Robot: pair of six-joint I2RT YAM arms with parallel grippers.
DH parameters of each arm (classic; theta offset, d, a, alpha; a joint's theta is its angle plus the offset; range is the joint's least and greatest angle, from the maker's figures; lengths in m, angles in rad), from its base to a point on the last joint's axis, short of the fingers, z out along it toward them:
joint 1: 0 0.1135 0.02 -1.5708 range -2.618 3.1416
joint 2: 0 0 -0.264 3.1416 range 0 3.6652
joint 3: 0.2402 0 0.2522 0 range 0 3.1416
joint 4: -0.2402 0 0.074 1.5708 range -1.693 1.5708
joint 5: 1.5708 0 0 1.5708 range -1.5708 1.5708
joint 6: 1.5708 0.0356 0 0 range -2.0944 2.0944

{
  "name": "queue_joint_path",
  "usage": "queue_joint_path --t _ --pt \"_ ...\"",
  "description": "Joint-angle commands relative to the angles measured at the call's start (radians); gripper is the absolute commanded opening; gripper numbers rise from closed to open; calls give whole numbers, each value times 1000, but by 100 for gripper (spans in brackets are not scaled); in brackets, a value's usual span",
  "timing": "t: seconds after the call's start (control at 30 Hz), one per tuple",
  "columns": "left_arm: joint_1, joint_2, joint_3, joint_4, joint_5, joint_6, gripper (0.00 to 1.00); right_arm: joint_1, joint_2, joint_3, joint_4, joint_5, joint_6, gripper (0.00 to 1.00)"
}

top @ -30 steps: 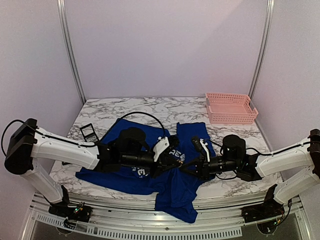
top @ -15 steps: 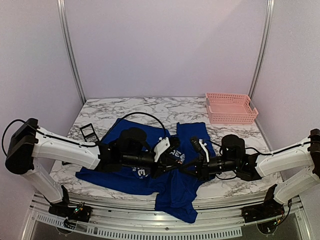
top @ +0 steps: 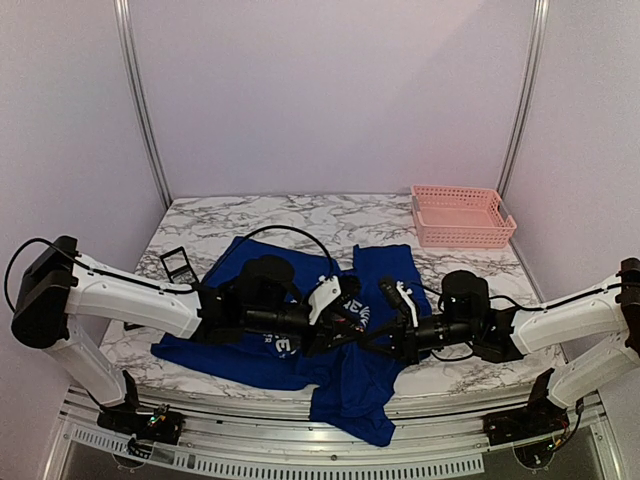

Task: Pin the brooch onto the clothing
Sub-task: Pin the brooch to the flattened clothing.

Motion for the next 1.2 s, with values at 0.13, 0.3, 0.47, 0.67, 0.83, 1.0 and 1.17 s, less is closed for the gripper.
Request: queue_joint_path --t 0.13,0.3,0.47,0.67,0.83,1.0,1.17 --pt "1 -40 -14 -56 91 43 47 8 -39 9 65 5 4 0" --pt "9 -59 -28 -54 138 74 59 7 -38 1 74 9 11 0" --pt "19 -63 -26 -76 149 94 63 7 -35 1 71 10 12 0" --pt "25 -90 -31 -114 113 159 63 8 -40 -5 62 31 5 0" --pt "33 -108 -22 -134 46 205 63 8 -50 6 21 87 -30 0" --pt "33 -151 -28 -217 54 260 64 8 -48 32 -59 166 -129 0" --pt "41 -176 -27 -271 -27 310 65 8 -39 69 -130 265 -265 0"
